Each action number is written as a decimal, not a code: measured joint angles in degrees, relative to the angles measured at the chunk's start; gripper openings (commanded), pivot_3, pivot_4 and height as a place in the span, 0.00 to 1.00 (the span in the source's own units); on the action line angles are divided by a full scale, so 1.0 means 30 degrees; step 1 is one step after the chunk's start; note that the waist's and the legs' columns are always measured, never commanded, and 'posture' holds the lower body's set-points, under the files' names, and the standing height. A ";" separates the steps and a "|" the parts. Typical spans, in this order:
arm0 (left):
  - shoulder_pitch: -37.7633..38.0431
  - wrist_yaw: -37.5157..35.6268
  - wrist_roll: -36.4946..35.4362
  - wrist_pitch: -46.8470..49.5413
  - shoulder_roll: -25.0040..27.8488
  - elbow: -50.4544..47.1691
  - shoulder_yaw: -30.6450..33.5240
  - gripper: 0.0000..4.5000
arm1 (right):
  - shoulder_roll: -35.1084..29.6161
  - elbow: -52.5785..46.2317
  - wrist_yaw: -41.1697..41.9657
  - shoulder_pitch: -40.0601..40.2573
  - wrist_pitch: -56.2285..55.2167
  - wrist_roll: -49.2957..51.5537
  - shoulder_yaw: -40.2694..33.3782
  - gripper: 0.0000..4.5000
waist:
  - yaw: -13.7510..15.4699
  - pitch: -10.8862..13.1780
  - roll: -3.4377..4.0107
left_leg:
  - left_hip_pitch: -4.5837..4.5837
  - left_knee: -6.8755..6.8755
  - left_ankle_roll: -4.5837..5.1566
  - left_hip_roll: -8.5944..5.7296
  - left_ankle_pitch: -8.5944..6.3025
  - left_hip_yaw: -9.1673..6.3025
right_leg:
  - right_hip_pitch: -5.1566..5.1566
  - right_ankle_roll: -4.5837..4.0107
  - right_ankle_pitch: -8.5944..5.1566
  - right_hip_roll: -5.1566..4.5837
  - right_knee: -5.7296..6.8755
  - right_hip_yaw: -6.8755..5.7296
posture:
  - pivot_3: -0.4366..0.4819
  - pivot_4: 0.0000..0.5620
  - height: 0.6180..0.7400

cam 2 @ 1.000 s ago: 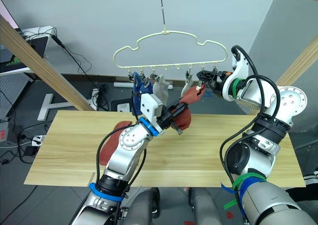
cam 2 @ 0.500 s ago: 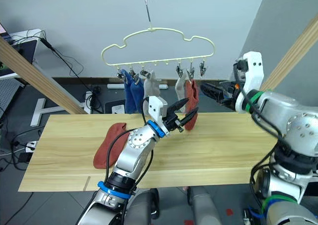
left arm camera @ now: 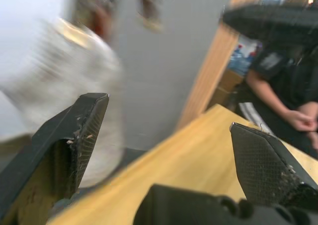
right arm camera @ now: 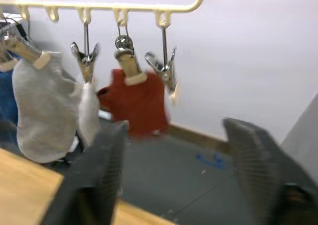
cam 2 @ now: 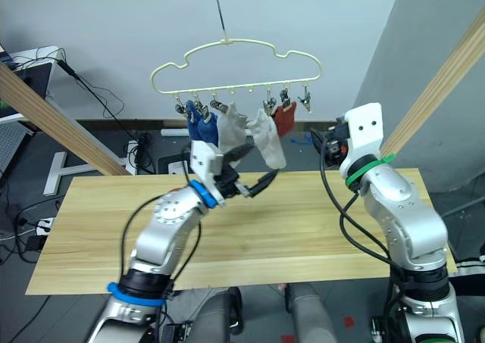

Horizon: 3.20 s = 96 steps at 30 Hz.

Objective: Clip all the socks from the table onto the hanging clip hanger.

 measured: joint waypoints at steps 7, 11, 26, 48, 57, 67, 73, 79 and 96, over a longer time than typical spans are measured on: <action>0.0291 0.0136 -0.1600 0.2973 0.1473 -0.3463 0.1424 1.00 | 0.1794 0.0564 -0.0192 0.0144 -0.1505 -0.1082 0.0166 0.37 | 0.0287 0.0001 0.0002 | -0.0002 0.0007 0.0000 -0.0002 0.0000 0.0005 | 0.0011 0.0002 0.0001 -0.0047 -0.0018 -0.0004 | 0.41 0.58 1.00; 0.0707 0.0230 -0.1851 0.3719 0.1676 -0.4365 0.1452 1.00 | 0.2145 0.0968 -0.0250 -0.0030 -0.1771 -0.1718 0.0164 0.30 | 0.0561 0.0001 0.0002 | 0.0001 0.0010 0.0000 -0.0003 0.0000 0.0016 | 0.0008 0.0003 0.0002 -0.0049 -0.0017 -0.0003 | 0.43 0.56 1.00; 0.0416 -0.0320 -0.3330 0.4793 0.2839 -0.5787 0.1743 1.00 | 0.4671 0.5717 -0.1430 -0.2524 -0.3908 -0.4513 0.0246 0.30 | 0.0675 0.0000 0.0003 | 0.0000 0.0014 -0.0002 -0.0010 0.0001 -0.0003 | 0.0004 -0.0003 0.0006 -0.0027 0.0013 -0.0004 | 0.47 0.54 1.00; -0.0553 0.0065 -0.3874 0.5247 0.2867 -0.5863 0.1939 1.00 | 0.5520 0.8782 -0.1515 -0.4359 -0.5712 -0.5347 -0.0177 0.30 | 0.0968 0.0000 0.0003 | 0.0008 0.0106 -0.0005 -0.0015 0.0003 0.0003 | 0.0002 -0.0005 0.0005 -0.0024 0.0156 -0.0004 | 0.48 0.55 1.00; -0.1051 0.0282 -0.4080 0.5646 0.2864 -0.5987 0.1939 1.00 | 0.5517 0.9185 -0.1546 -0.4837 -0.6193 -0.5713 -0.0180 0.30 | 0.1039 0.0000 0.0003 | 0.0019 0.0100 -0.0005 -0.0018 0.0003 0.0003 | 0.0001 -0.0005 0.0003 -0.0021 0.0165 -0.0003 | 0.49 0.55 1.00; -0.1498 0.0472 -0.4431 0.5815 0.2851 -0.6133 0.1939 1.00 | 0.5522 0.9711 -0.1532 -0.4914 -0.6456 -0.6126 -0.0184 0.30 | 0.1046 0.0000 0.0004 | 0.0021 0.0100 -0.0005 -0.0018 0.0003 -0.0001 | 0.0000 -0.0005 0.0004 -0.0021 0.0166 -0.0004 | 0.49 0.56 1.00; -0.1498 0.0483 -0.4451 0.5817 0.2850 -0.6133 0.1939 1.00 | 0.5521 0.9711 -0.1511 -0.4914 -0.6460 -0.6127 -0.0193 0.42 | 0.1047 0.0000 0.0004 | 0.0021 0.0102 -0.0005 -0.0018 0.0003 -0.0003 | 0.0001 -0.0005 0.0004 -0.0021 0.0170 -0.0003 | 0.49 0.56 1.00; -0.1505 0.0510 -0.4454 0.5817 0.2848 -0.6134 0.1938 1.00 | 0.5558 0.9728 -0.1600 -0.4914 -0.6457 -0.6112 -0.0271 0.73 | 0.1046 0.0000 0.0004 | 0.0021 0.0102 -0.0005 -0.0017 0.0003 -0.0001 | 0.0001 -0.0006 0.0003 -0.0021 0.0169 -0.0002 | 0.48 0.57 1.00; -0.1527 0.0705 -0.4457 0.5818 0.2833 -0.6133 0.1937 1.00 | 0.5877 0.9810 -0.1648 -0.4931 -0.6455 -0.6086 -0.0600 0.29 | 0.1047 0.0001 0.0004 | 0.0022 0.0101 -0.0005 -0.0017 0.0003 -0.0007 | 0.0001 -0.0006 0.0003 -0.0021 0.0169 -0.0003 | 0.49 0.58 1.00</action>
